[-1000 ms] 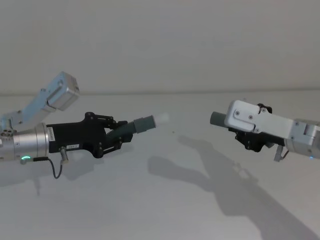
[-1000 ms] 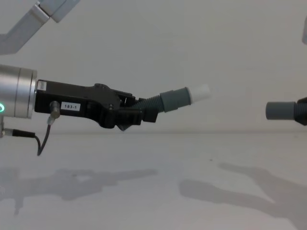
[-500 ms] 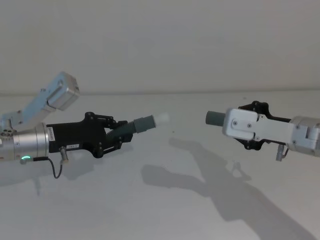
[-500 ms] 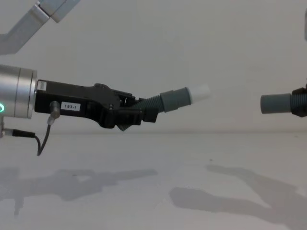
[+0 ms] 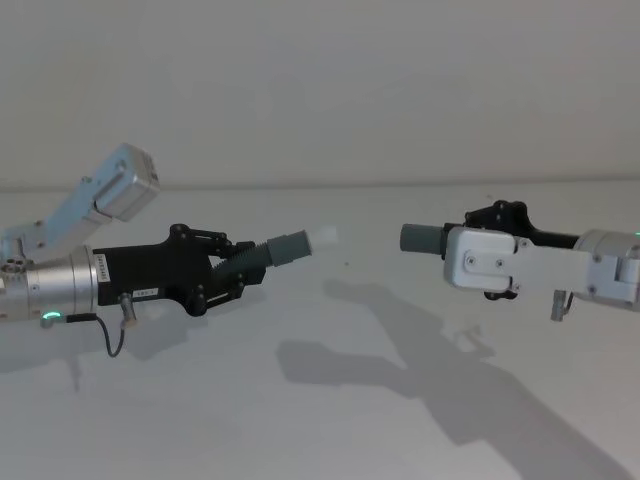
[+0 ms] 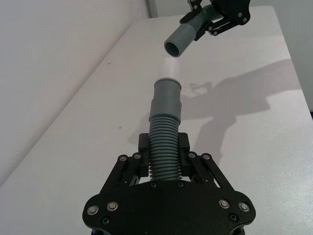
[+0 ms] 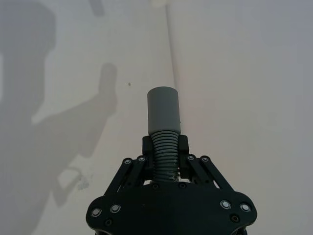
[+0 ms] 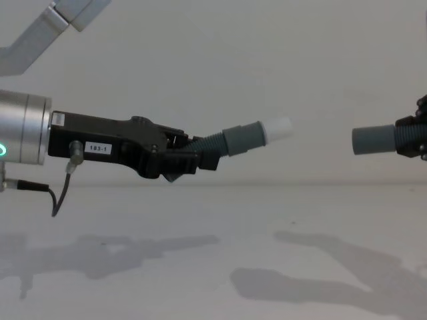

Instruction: Use both hands to pick up one end of the pipe from the table, align the ends, and insert them.

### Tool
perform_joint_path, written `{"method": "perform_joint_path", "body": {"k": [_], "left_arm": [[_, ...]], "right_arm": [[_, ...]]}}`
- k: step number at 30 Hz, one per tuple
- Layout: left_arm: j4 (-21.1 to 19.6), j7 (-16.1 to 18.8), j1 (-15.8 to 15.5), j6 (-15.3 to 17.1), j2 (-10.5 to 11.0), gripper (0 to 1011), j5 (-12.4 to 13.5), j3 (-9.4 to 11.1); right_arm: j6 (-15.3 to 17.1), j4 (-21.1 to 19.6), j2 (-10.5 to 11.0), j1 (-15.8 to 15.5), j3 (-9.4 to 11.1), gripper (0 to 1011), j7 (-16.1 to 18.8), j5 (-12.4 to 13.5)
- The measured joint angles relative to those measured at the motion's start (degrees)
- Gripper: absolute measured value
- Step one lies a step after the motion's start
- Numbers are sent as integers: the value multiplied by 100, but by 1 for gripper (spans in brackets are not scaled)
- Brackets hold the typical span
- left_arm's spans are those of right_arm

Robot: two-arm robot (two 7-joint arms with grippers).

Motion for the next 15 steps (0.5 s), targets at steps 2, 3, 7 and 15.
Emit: {"method": "perform_joint_path", "body": {"k": [2, 3, 7, 15], "left_arm": [[0, 0, 0, 0, 0, 306, 0, 0], [0, 0, 0, 0, 0, 306, 0, 0], [0, 0, 0, 0, 0, 306, 0, 0], [0, 0, 0, 0, 0, 306, 0, 0]], "right_arm": [[-76, 0, 11, 12, 4, 255, 39, 2], [-106, 0, 14, 16, 4, 253, 54, 4], [-209, -4, 27, 39, 11, 253, 122, 11], [-380, -23, 25, 92, 26, 255, 250, 32]]}}
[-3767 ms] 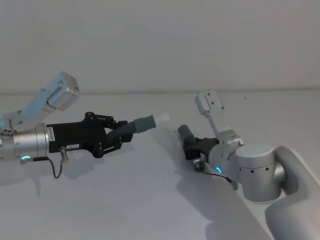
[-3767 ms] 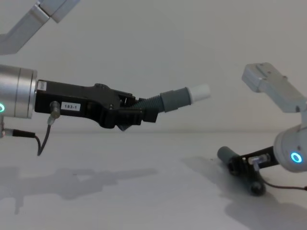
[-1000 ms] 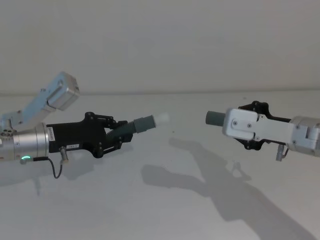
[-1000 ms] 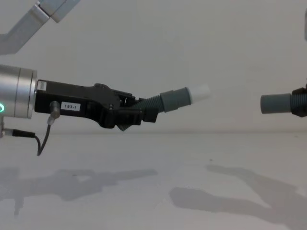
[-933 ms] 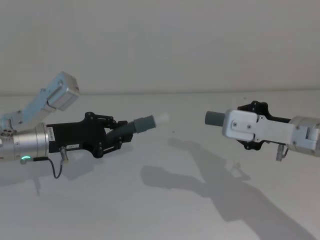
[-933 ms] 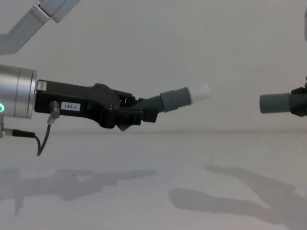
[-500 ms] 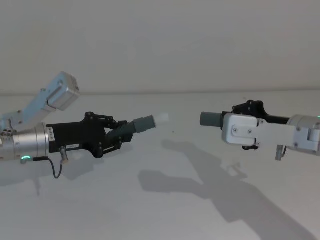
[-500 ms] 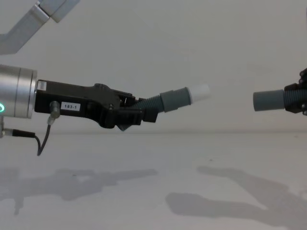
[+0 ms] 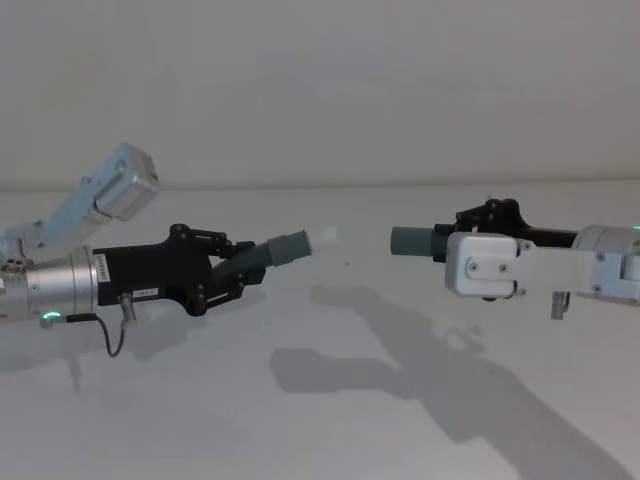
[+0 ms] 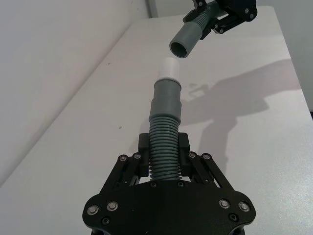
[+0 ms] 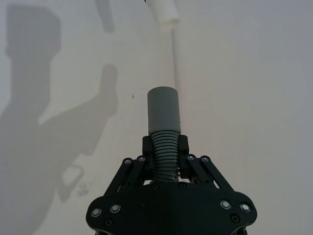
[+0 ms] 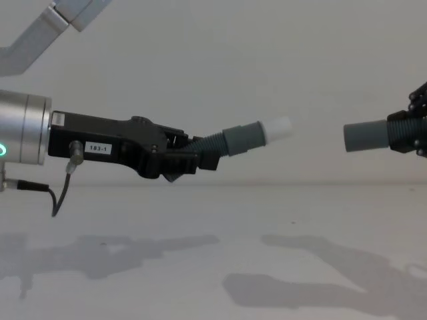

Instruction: Use both hands to pick up one end of the pipe from the table, align the ends, and insert them.

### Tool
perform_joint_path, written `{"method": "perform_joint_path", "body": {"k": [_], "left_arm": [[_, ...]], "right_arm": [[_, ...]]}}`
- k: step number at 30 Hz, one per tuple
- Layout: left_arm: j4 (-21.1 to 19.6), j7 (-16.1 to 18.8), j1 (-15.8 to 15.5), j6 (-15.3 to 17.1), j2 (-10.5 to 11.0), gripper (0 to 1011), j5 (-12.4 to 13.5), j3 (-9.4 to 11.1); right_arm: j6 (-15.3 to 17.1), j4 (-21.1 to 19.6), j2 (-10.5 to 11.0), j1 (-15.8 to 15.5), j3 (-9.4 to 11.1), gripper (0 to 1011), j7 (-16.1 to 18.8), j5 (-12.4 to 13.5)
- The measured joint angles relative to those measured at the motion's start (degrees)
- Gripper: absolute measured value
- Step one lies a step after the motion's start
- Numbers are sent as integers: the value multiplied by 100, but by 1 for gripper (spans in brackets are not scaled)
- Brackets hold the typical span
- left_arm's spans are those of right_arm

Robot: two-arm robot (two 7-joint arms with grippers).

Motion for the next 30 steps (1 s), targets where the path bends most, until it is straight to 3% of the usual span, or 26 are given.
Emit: {"method": "perform_joint_path", "body": {"k": [30], "left_arm": [[0, 0, 0, 0, 0, 306, 0, 0]], "right_arm": [[-466, 362, -417, 457, -222, 255, 364, -359]]}}
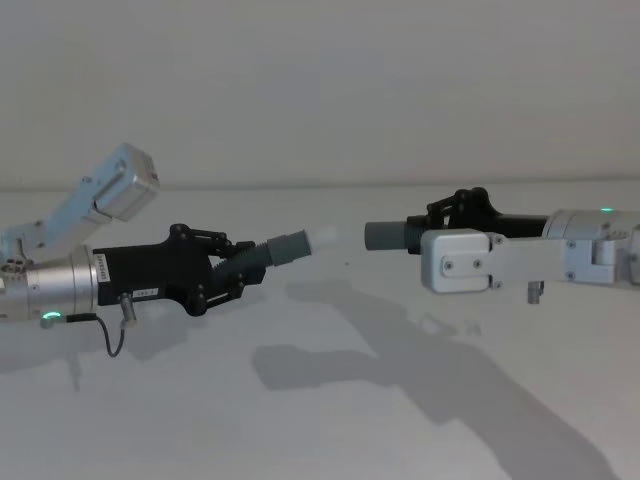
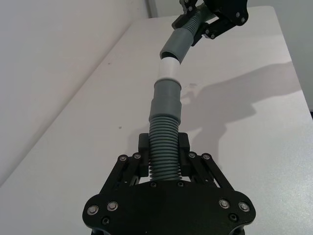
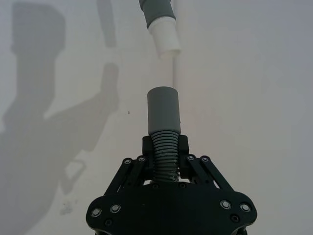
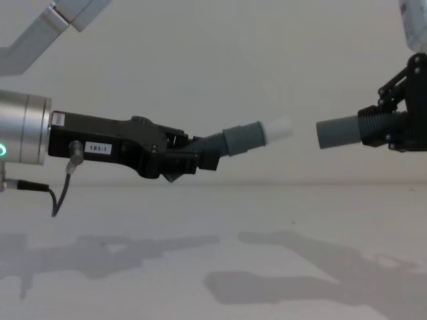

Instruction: Use both hands to pick up one end of the pipe from the table, align the ends, and insert them.

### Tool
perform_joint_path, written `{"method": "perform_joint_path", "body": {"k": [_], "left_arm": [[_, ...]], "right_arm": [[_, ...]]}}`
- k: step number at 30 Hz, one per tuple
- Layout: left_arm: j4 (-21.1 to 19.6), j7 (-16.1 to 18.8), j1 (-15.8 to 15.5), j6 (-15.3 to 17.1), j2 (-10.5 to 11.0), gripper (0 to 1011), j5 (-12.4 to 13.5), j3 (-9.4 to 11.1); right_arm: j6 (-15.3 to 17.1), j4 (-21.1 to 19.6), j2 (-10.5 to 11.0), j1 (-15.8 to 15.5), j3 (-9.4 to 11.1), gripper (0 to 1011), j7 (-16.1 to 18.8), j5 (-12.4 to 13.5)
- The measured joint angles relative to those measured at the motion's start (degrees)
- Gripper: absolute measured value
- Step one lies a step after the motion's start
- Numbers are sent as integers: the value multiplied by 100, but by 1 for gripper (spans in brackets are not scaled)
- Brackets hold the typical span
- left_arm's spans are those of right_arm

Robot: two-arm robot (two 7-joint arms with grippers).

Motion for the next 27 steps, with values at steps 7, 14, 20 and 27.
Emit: {"method": "perform_joint_path", "body": {"k": [7, 14, 20, 27], "left_arm": [[0, 0, 0, 0, 0, 306, 0, 0], [0, 0, 0, 0, 0, 306, 0, 0], [0, 0, 0, 0, 0, 306, 0, 0], [0, 0, 0, 0, 0, 306, 0, 0]], "right_arm": [[-68, 50, -56, 77, -25, 253, 67, -63], [-158, 123, -138, 167, -60, 253, 153, -131], [-207, 159, -189, 231, -90, 255, 211, -165], [-243, 180, -236, 307, -136, 253, 269, -191]]}}
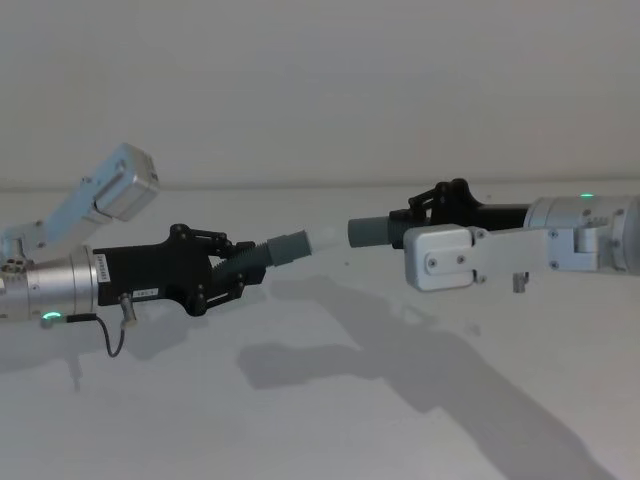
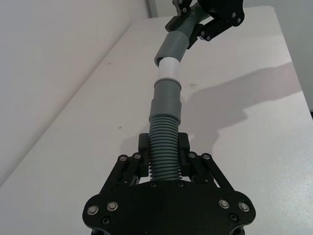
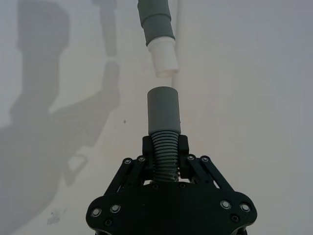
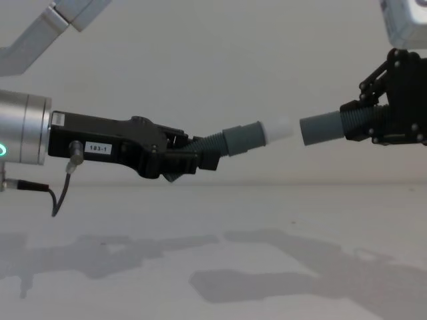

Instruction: Use both hands to pick up one end of the pipe from the table, align the ends, and insert them.

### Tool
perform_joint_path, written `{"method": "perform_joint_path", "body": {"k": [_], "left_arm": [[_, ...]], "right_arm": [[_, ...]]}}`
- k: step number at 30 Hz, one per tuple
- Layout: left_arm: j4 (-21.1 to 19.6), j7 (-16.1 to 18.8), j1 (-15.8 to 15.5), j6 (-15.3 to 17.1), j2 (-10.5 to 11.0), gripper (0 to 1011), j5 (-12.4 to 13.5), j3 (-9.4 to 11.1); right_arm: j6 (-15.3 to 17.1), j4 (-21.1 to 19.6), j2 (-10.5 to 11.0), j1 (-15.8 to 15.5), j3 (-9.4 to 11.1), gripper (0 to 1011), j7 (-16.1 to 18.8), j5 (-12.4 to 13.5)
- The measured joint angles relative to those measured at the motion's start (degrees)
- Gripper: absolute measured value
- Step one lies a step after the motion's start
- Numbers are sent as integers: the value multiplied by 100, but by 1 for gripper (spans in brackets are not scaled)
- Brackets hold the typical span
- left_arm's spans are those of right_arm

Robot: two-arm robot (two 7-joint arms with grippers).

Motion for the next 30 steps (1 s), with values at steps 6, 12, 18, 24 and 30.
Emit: {"method": "perform_joint_path", "body": {"k": [6, 12, 18, 24, 30], "left_arm": [[0, 0, 0, 0, 0, 306, 0, 0], [0, 0, 0, 0, 0, 306, 0, 0], [0, 0, 0, 0, 0, 306, 0, 0], [0, 0, 0, 0, 0, 306, 0, 0], [0, 0, 0, 0, 0, 306, 0, 0]], "right_arm": [[-21, 7, -28, 49, -41, 255, 38, -8], [-26, 8, -42, 87, -69, 253, 63, -9], [-26, -5, -41, 112, -81, 253, 93, -6], [-20, -34, -27, 131, -82, 255, 105, 7], [-7, -78, -5, 142, -77, 255, 136, 27]]}}
